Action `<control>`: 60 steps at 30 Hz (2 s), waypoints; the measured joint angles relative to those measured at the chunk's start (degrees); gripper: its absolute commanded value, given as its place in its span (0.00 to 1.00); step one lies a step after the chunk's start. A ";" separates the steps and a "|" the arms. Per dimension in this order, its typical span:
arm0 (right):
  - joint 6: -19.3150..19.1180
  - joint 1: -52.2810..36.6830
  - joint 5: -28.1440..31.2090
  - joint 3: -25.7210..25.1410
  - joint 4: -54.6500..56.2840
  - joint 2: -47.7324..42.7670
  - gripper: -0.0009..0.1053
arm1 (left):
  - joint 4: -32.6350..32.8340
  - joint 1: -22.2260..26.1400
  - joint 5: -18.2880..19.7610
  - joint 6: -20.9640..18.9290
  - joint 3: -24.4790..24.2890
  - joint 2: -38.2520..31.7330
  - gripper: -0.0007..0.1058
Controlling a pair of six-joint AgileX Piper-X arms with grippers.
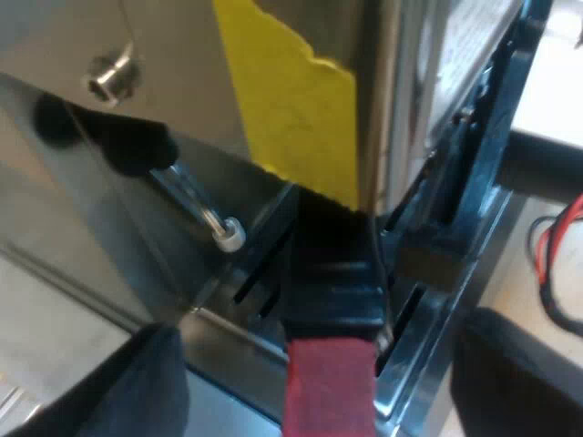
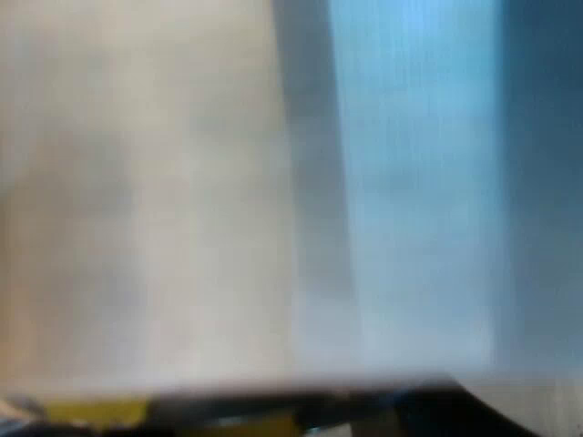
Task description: Put the handle in the coffee machine
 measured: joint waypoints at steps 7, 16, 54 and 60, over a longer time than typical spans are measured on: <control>0.00 0.00 0.00 0.00 0.00 0.00 0.30 | 4.01 0.34 -5.04 3.77 -0.14 -0.05 0.58; 0.00 0.00 0.00 0.00 -0.26 0.14 0.30 | 8.84 4.15 -2.36 4.22 -1.26 -1.73 0.58; -0.51 0.00 0.68 0.00 -1.14 0.32 0.30 | 21.55 -3.30 -11.58 15.44 -7.06 6.45 0.01; -0.51 -0.26 1.47 0.00 -1.14 0.32 0.30 | 21.73 -6.27 -12.44 15.70 -7.06 3.60 0.01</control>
